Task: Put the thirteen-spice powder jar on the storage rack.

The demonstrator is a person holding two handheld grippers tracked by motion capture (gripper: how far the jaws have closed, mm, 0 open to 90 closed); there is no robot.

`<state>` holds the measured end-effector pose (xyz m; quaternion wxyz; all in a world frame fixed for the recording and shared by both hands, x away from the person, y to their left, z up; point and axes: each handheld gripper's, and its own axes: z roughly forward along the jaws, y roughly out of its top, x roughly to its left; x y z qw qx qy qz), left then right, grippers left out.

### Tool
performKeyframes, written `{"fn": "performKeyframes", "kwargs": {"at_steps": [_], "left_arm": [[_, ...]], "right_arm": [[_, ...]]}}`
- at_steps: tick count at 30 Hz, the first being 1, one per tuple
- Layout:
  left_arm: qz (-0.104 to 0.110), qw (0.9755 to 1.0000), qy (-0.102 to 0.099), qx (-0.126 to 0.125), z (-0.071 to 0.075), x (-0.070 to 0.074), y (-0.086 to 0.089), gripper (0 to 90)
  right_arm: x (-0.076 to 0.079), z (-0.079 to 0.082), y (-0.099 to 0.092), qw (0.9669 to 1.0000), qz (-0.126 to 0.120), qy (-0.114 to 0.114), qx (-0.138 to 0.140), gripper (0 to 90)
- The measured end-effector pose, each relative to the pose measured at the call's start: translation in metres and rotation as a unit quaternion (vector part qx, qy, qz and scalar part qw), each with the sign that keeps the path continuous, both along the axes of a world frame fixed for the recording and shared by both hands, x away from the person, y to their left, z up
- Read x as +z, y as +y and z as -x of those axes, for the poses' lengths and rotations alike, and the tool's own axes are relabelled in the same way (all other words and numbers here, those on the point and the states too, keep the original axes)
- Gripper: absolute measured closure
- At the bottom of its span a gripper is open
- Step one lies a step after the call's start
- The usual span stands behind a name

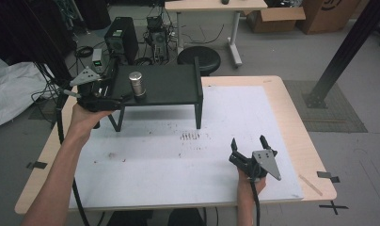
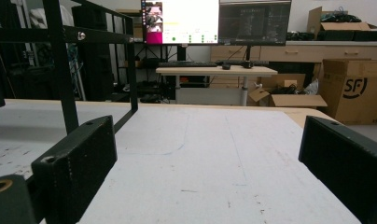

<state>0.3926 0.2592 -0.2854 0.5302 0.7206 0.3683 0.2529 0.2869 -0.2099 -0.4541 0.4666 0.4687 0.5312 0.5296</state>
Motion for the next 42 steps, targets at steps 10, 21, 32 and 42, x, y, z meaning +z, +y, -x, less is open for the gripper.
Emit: {"fn": "performKeyframes", "kwargs": {"at_steps": [10, 21, 32, 42], "left_arm": [[0.008, 0.9999, -0.009, 0.008, 0.021, -0.017, 0.014, 0.3], [0.025, 0.9990, -0.031, 0.019, 0.046, -0.029, 0.031, 0.4], [0.046, 0.9979, -0.035, 0.027, 0.062, -0.056, 0.047, 0.5], [0.034, 0.9978, -0.041, 0.039, 0.077, -0.089, 0.053, 0.5]], "right_arm": [[0.000, 0.000, 0.000, 1.0000, 0.000, 0.000, 0.000, 3.8], [0.000, 0.000, 0.000, 1.0000, 0.001, 0.000, 0.000, 3.8], [0.000, 0.000, 0.000, 1.0000, 0.001, 0.000, 0.000, 3.8], [0.000, 0.000, 0.000, 1.0000, 0.002, 0.000, 0.000, 3.8]]}}
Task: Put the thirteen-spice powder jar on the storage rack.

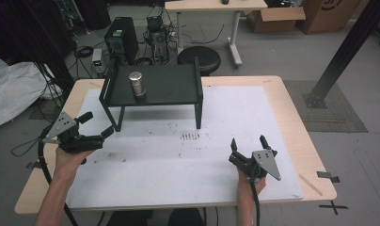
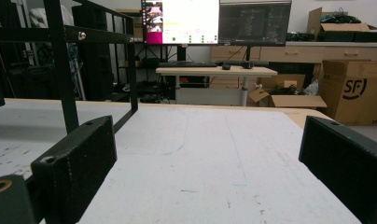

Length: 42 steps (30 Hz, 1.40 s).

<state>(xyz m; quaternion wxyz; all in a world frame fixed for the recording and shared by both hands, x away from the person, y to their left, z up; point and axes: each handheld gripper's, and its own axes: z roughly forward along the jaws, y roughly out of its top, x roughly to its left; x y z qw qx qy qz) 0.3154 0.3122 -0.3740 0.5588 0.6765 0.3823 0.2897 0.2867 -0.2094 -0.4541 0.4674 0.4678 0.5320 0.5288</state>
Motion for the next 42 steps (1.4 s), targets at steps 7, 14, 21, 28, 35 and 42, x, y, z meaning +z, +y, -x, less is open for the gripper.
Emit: {"fn": "performKeyframes", "kwargs": {"at_steps": [7, 14, 21, 28, 35, 42], "left_arm": [[0.007, 0.9998, 0.008, 0.016, 0.008, -0.021, 0.006, 0.6], [0.008, 0.9991, -0.004, 0.041, 0.015, -0.037, 0.018, 0.7], [0.016, 0.9975, -0.015, 0.067, 0.024, -0.050, 0.030, 0.7], [0.021, 0.9956, -0.018, 0.089, 0.031, -0.061, 0.042, 0.7], [0.022, 0.9952, -0.025, 0.093, 0.039, -0.070, 0.047, 0.6], [0.037, 0.9938, -0.034, 0.100, 0.042, -0.075, 0.051, 0.5]], "right_arm": [[0.000, 0.000, 0.000, 1.0000, 0.001, 0.000, 0.000, 3.7], [0.000, 0.000, 0.000, 1.0000, 0.001, 0.000, 0.000, 3.7], [0.000, 0.000, 0.000, 1.0000, 0.002, -0.001, 0.000, 3.7], [0.000, 0.000, 0.000, 1.0000, 0.002, -0.001, 0.000, 3.7], [0.000, 0.000, 0.000, 1.0000, 0.002, -0.001, 0.000, 3.7], [0.000, 0.000, 0.000, 1.0000, 0.002, -0.001, 0.000, 3.7]]}}
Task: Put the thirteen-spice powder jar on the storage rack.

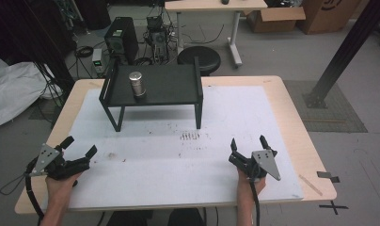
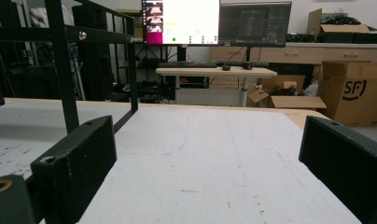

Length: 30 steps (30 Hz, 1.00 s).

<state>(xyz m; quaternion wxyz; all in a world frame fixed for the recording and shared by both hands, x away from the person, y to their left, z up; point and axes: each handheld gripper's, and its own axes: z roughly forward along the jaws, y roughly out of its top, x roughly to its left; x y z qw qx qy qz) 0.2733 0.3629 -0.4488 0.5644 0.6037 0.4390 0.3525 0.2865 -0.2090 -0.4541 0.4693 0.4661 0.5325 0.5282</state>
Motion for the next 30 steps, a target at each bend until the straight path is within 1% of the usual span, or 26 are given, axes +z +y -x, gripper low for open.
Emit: {"fn": "performKeyframes", "kwargs": {"at_steps": [4, 10, 14, 17, 19, 22, 30], "left_arm": [[-0.001, 1.0000, -0.006, 0.002, 0.001, -0.001, 0.000, 0.6], [-0.012, 0.9998, -0.014, 0.008, 0.003, -0.002, -0.003, 0.3], [-0.021, 0.9991, -0.031, 0.019, 0.007, -0.003, -0.005, 0.3], [-0.019, 0.9984, -0.045, 0.030, 0.010, -0.004, -0.006, 0.4], [-0.017, 0.9981, -0.051, 0.031, 0.010, -0.004, -0.006, 0.5], [-0.020, 0.9980, -0.052, 0.031, 0.011, -0.004, -0.006, 0.4], [-0.019, 0.9979, -0.053, 0.031, 0.011, -0.004, -0.006, 0.5]], "right_arm": [[0.000, 0.000, 0.000, 1.0000, 0.000, 0.000, 0.000, 3.7], [0.000, 0.000, 0.000, 1.0000, 0.000, 0.000, 0.000, 3.7], [0.000, 0.000, 0.000, 1.0000, 0.000, -0.001, 0.000, 3.7], [0.000, 0.000, 0.000, 1.0000, 0.000, -0.001, 0.000, 3.7], [0.000, 0.000, 0.000, 1.0000, -0.001, -0.001, 0.000, 3.7], [0.000, 0.000, 0.000, 1.0000, -0.001, -0.001, 0.000, 3.6], [0.000, 0.000, 0.000, 1.0000, 0.000, -0.001, 0.000, 3.6]]}}
